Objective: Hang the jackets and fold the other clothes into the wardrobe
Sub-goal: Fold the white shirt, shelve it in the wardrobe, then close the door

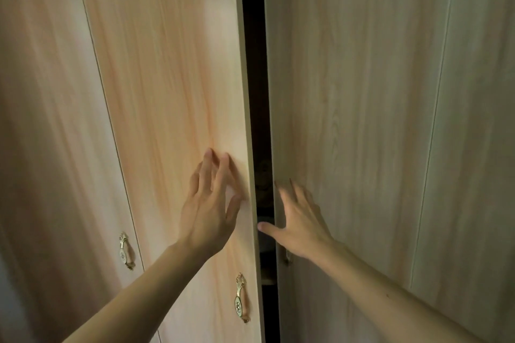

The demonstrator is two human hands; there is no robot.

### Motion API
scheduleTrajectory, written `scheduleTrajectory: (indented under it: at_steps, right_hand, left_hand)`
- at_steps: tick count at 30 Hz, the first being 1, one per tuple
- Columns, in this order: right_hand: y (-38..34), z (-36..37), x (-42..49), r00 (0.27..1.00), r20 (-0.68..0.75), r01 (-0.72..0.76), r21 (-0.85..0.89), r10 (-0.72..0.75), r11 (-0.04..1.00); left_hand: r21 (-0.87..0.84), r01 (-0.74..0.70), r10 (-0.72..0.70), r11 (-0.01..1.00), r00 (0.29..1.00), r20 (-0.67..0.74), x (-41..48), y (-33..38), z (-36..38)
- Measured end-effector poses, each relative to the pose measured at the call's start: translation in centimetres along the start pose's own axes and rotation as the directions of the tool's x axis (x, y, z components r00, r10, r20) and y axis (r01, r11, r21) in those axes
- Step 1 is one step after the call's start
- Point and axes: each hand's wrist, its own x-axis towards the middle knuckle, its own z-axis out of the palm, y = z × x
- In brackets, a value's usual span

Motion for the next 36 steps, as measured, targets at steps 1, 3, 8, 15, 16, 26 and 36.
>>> scheduleTrajectory:
  at_steps: [1, 3, 8, 15, 16, 26, 36]
  right_hand:
    - [0.0, -0.1, 0.3, 1.0, 0.003, -0.003, 0.015, 0.003, 1.0]
    - [0.1, -0.3, 0.8, 1.0, 0.015, -0.004, 0.014, 0.004, 1.0]
    - [0.1, -0.8, 1.7, 0.998, 0.03, 0.056, -0.036, -0.055, 0.998]
    - [-1.3, 0.7, 2.2, 0.986, -0.028, 0.164, -0.053, -0.165, 0.985]
    - [-1.2, 0.8, 2.2, 0.988, -0.027, 0.151, -0.059, -0.153, 0.987]
    - [0.8, 2.2, 2.2, 0.999, 0.006, 0.037, -0.22, -0.036, 0.975]
    - [2.0, 2.7, 4.1, 0.999, -0.016, 0.024, -0.307, -0.03, 0.951]
  left_hand:
    - [0.008, -0.011, 0.011, 1.0, 1.0, -0.004, 0.1, -0.3, 0.4]
    - [0.023, -0.027, 0.027, 0.999, 1.0, -0.003, 0.3, -0.9, 1.1]
    - [0.059, -0.061, 0.061, 0.996, 0.998, 0.004, 1.2, -1.7, 2.7]
    - [0.08, -0.12, 0.122, 0.99, 0.992, -0.023, 2.0, -2.4, 4.2]
    - [0.08, -0.124, 0.126, 0.989, 0.992, -0.02, 2.0, -2.4, 4.2]
    - [0.066, -0.197, 0.195, 0.978, 0.98, 0.037, 3.5, -2.7, 6.2]
    - [0.178, -0.2, 0.18, 0.964, 0.976, 0.121, 4.9, -2.6, 8.0]
